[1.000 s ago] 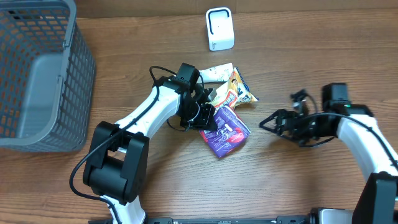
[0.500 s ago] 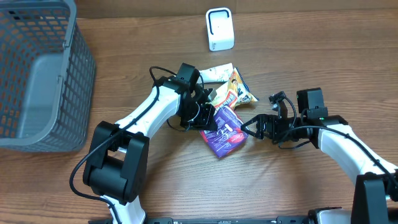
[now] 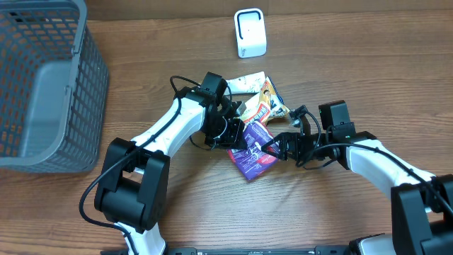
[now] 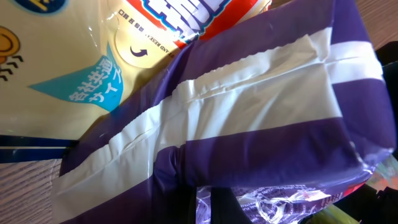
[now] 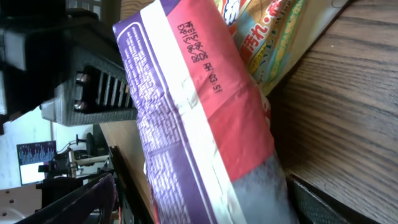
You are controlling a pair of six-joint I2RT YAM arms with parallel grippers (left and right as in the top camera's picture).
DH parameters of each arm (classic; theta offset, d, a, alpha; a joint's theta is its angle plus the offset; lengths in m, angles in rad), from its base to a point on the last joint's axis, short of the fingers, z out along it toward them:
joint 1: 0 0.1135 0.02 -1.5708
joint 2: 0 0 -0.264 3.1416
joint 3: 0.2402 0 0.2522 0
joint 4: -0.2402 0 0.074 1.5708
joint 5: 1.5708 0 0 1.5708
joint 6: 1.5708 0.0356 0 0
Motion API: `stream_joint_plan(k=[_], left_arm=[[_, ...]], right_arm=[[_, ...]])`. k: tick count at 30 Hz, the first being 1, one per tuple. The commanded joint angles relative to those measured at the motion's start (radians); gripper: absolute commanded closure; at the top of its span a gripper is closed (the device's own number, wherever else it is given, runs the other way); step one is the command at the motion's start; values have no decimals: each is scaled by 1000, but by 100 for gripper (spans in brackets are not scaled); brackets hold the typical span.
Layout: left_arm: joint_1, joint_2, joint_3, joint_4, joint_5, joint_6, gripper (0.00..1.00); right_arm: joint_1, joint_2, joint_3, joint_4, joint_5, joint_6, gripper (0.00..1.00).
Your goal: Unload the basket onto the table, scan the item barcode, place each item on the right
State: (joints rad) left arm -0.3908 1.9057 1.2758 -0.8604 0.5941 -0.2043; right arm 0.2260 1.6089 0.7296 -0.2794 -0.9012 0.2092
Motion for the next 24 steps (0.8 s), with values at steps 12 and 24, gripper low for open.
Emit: stream_joint_plan(k=[12, 24], left_arm=[[0, 3, 7, -20, 1, -22, 96], [0, -13, 495, -358, -370, -19, 57]], right_arm=[[21, 128, -4, 61, -44, 31, 80], [21, 120, -1, 29, -58, 31, 96]])
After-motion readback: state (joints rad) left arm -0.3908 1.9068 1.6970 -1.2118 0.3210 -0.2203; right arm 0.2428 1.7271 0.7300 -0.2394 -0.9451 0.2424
